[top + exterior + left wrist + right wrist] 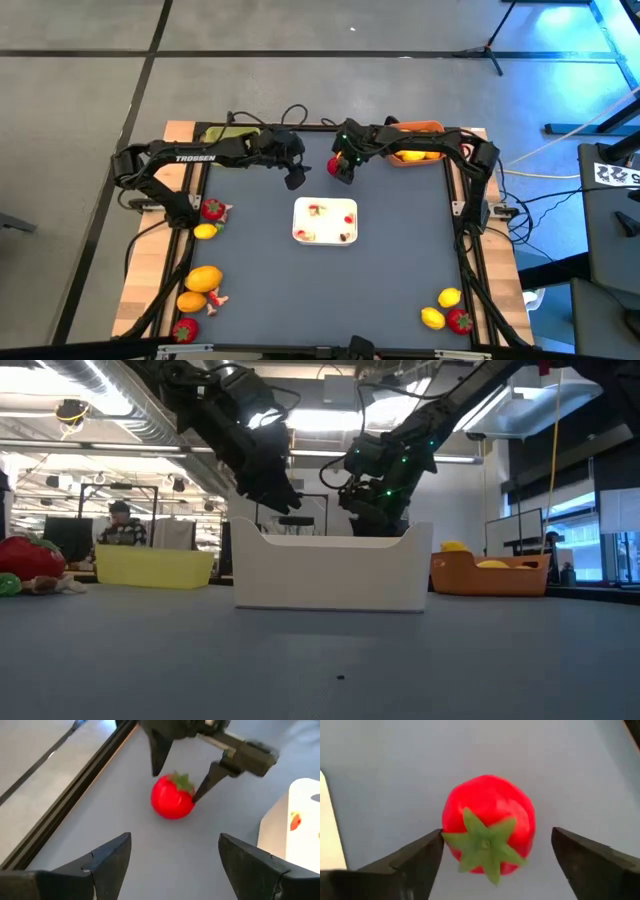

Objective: Sort produce into baskets
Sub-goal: Put the red tomato into the yellow bin

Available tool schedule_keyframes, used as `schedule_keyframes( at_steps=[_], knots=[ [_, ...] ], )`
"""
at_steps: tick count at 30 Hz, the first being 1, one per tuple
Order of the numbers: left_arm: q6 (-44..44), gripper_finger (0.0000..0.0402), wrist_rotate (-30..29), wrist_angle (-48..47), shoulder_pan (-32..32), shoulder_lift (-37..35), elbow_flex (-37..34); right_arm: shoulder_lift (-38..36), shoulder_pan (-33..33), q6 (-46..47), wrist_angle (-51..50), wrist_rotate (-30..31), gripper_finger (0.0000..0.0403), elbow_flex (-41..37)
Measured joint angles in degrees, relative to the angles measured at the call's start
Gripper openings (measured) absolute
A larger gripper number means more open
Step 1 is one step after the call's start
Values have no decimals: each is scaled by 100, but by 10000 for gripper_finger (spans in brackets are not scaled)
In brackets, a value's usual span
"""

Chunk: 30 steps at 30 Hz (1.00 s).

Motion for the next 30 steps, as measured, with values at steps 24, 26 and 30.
schedule_keyframes(
  at_steps=[24, 26, 30],
  knots=[
    [88, 294, 329, 511, 133, 1106, 337, -2321, -7, -174, -698, 142, 363, -1341],
    [247, 294, 330, 500, 158, 1130, 334, -2448, -7, -76, -367, 157, 363, -1658],
    [443, 294, 342, 816, 161, 1382, 315, -2535, -7, 80, 170, 156, 363, -2068]
  ],
)
